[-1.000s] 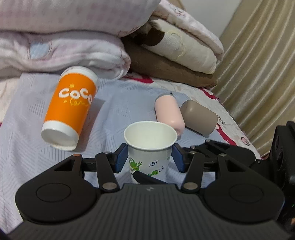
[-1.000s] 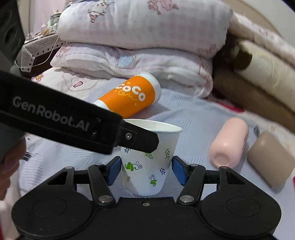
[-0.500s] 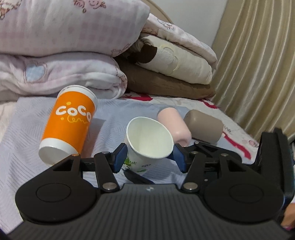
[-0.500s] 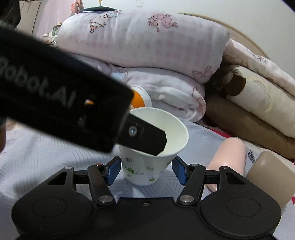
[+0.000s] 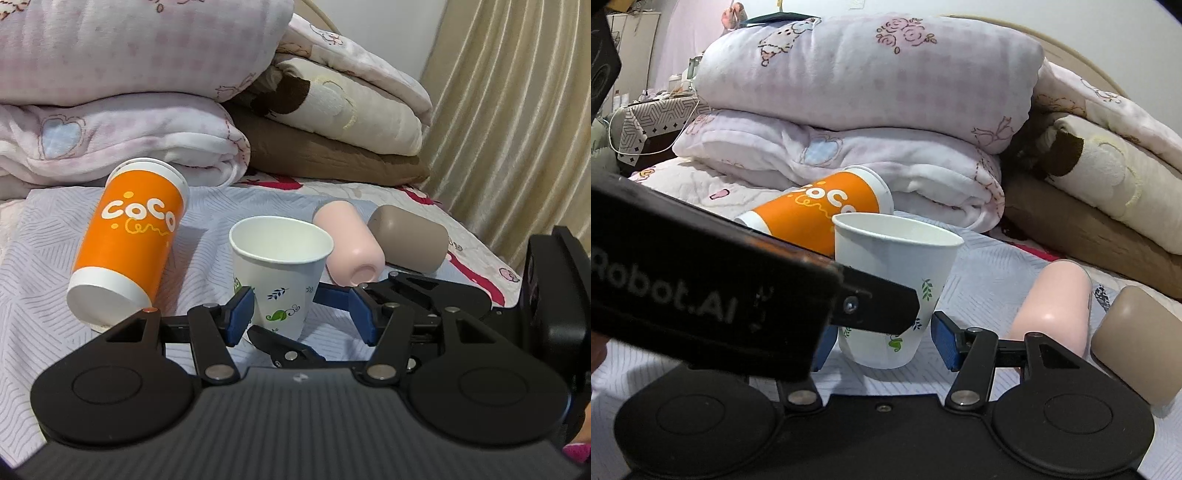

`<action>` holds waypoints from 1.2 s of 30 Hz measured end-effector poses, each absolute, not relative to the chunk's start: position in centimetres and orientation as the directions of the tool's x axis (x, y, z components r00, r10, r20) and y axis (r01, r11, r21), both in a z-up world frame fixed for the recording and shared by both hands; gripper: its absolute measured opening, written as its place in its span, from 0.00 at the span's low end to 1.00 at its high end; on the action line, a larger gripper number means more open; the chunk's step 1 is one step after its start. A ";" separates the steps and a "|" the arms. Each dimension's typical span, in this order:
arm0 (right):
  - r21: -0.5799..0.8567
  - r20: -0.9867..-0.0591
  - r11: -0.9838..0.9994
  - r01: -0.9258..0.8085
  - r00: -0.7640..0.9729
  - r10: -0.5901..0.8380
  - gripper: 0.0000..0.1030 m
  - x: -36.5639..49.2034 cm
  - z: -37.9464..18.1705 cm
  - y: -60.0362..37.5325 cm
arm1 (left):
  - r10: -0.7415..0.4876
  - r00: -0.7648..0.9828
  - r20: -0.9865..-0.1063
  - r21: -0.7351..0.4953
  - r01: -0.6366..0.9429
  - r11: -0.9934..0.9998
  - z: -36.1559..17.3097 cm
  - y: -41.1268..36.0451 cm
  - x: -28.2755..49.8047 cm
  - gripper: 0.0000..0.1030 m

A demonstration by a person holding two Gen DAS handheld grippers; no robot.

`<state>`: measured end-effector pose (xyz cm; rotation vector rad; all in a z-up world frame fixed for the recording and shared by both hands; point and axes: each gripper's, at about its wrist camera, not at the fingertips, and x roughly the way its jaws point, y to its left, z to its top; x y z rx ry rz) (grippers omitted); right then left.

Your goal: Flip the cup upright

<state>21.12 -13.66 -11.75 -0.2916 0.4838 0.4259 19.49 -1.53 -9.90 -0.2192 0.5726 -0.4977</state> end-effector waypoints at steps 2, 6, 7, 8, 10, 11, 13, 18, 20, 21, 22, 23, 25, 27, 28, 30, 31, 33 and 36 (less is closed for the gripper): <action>-0.172 -0.507 0.872 -0.458 0.800 0.320 0.59 21.0 -11.8 -13.8 | -0.508 0.726 -0.464 -0.330 0.390 0.859 -9.9 -1.6 19.5 0.54; -0.157 -0.520 0.878 -0.452 0.794 0.315 0.60 20.7 -11.7 -13.7 | -0.491 0.725 -0.483 -0.313 0.380 0.870 -10.2 -1.8 19.7 0.54; -0.147 -0.525 0.879 -0.453 0.789 0.319 0.63 20.7 -11.7 -13.7 | -0.487 0.723 -0.489 -0.315 0.374 0.872 -10.3 -1.8 19.8 0.54; -0.142 -0.533 0.880 -0.454 0.784 0.319 0.65 20.7 -11.7 -13.7 | -0.482 0.721 -0.497 -0.317 0.367 0.875 -10.4 -1.8 19.8 0.54; -0.151 -0.544 0.881 -0.448 0.782 0.304 0.69 20.3 -11.9 -13.7 | -0.478 0.722 -0.501 -0.315 0.363 0.877 -10.4 -1.7 19.7 0.54; -0.153 -0.546 0.883 -0.444 0.782 0.299 0.70 20.2 -11.8 -13.7 | -0.477 0.724 -0.498 -0.312 0.363 0.878 -10.4 -1.7 19.6 0.54; -0.143 -0.554 0.891 -0.431 0.781 0.289 0.78 20.1 -11.6 -13.8 | -0.474 0.725 -0.499 -0.314 0.359 0.879 -10.2 -1.7 19.4 0.54; -0.063 -0.662 0.906 -0.419 0.697 0.276 0.82 19.9 -10.0 -14.0 | -0.462 0.702 -0.542 -0.310 0.344 0.887 -8.7 -1.5 18.5 0.56; -0.058 -0.681 0.909 -0.413 0.682 0.266 0.82 19.3 -8.8 -14.1 | -0.465 0.708 -0.531 -0.329 0.333 0.883 -7.6 -1.0 17.9 0.56; -0.059 -0.689 0.909 -0.413 0.675 0.262 0.82 18.9 -8.4 -14.1 | -0.460 0.717 -0.525 -0.329 0.327 0.886 -6.9 -0.8 17.4 0.57; -0.054 -0.697 0.910 -0.412 0.667 0.261 0.82 18.6 -7.8 -14.2 | -0.448 0.726 -0.521 -0.318 0.322 0.892 -6.2 -0.7 17.0 0.57; -0.050 -0.708 0.914 -0.402 0.660 0.251 0.82 18.1 -7.2 -14.3 | -0.430 0.737 -0.521 -0.299 0.315 0.901 -5.4 -0.6 16.6 0.57; -0.043 -0.720 0.928 -0.370 0.656 0.228 0.82 17.2 -6.1 -14.6 | -0.402 0.751 -0.524 -0.269 0.302 0.915 -3.9 -0.5 15.8 0.57; -0.020 -0.722 0.947 -0.320 0.660 0.208 0.82 15.7 -4.6 -15.1 | -0.393 0.757 -0.523 -0.264 0.294 0.919 -2.2 -0.1 14.8 0.57; -0.005 -0.717 0.953 -0.303 0.665 0.208 0.82 14.9 -3.9 -15.4 | -0.383 0.760 -0.525 -0.259 0.287 0.922 -1.5 0.0 14.3 0.57; 0.014 -0.697 0.963 -0.268 0.688 0.201 0.82 13.1 -2.5 -15.8 | -0.359 0.769 -0.529 -0.239 0.271 0.933 0.1 0.3 12.8 0.57; 0.020 -0.685 0.968 -0.252 0.701 0.196 0.82 12.1 -1.7 -16.0 | -0.349 0.773 -0.530 -0.232 0.264 0.936 0.7 0.5 12.1 0.57; 0.041 -0.660 0.974 -0.221 0.726 0.193 0.82 10.5 -0.5 -16.4 | -0.333 0.774 -0.539 -0.219 0.253 0.942 1.8 0.9 10.3 0.58; 0.062 -0.621 0.982 -0.176 0.764 0.176 0.82 8.0 1.0 -17.2 | -0.315 0.776 -0.547 -0.218 0.231 0.948 2.9 1.4 7.8 0.58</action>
